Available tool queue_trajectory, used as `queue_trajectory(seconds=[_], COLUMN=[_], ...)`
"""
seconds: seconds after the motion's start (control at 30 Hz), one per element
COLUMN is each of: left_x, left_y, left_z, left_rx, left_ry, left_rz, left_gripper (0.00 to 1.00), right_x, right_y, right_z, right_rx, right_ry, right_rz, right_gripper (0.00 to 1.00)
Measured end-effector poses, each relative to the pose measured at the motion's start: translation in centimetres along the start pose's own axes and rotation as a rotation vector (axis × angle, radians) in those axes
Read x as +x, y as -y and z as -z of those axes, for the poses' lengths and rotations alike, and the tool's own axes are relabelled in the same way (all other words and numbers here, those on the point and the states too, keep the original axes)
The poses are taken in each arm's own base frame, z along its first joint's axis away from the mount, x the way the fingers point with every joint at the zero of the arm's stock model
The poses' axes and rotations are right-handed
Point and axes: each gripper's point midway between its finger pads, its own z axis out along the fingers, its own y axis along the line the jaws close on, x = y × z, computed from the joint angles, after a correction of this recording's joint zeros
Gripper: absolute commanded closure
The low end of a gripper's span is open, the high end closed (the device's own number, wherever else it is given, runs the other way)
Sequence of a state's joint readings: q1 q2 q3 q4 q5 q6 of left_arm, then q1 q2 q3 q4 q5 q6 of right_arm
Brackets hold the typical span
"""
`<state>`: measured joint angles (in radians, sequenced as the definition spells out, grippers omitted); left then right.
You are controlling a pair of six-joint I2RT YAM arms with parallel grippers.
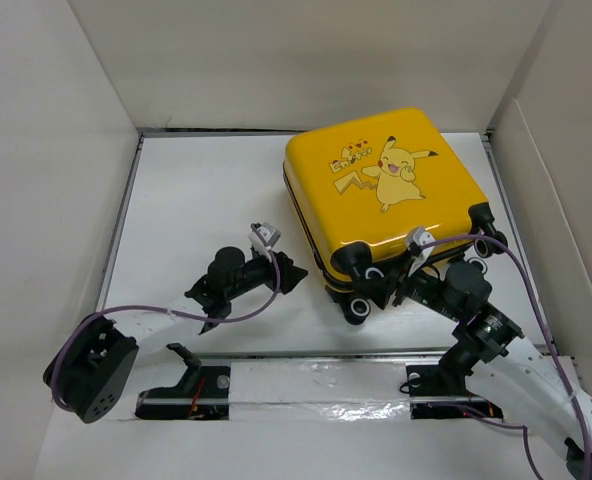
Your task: Pack the luggage
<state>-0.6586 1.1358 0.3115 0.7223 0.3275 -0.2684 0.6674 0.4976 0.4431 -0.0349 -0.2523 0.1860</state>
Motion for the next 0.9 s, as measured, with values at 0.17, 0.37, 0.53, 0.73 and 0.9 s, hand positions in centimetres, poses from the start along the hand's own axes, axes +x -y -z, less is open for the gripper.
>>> queue_trajectory(seconds=[0.17,0.37,0.53,0.73,0.9], left_x=[-1.3,-0.4,-0.6,-0.7,-0.6], left_y=[1.8,2.7,3.1,3.7,3.5], left_z=[-1.6,-2.8,-3.0,-3.3,-3.3], left_rx=[0.056,0.103,0.122,0.160,0.148], left_ry=[0.006,-0.025,-0.024,-0.026,-0.030], left_rz=[-0.041,-0.048,-0.051,-0.053,-0.050], left_gripper=[0.50,0.56,0.62,0.61,0.58], right_x=[0.2,0.2,0.2,0.2,0.3], right_y=[0.1,0.1,0.2,0.3,0.4], right_z=[0.1,0.1,0.1,0.1,0.1], right_rx=[-0.009,-0.009,-0.007,-0.003,0.000], right_ry=[-0.009,-0.012,-0.012,-0.012,-0.016], right_rz=[-0.004,-0.002,0.000,0.001,-0.001], right_gripper=[0.85,0.85,0.85,0.85,0.85])
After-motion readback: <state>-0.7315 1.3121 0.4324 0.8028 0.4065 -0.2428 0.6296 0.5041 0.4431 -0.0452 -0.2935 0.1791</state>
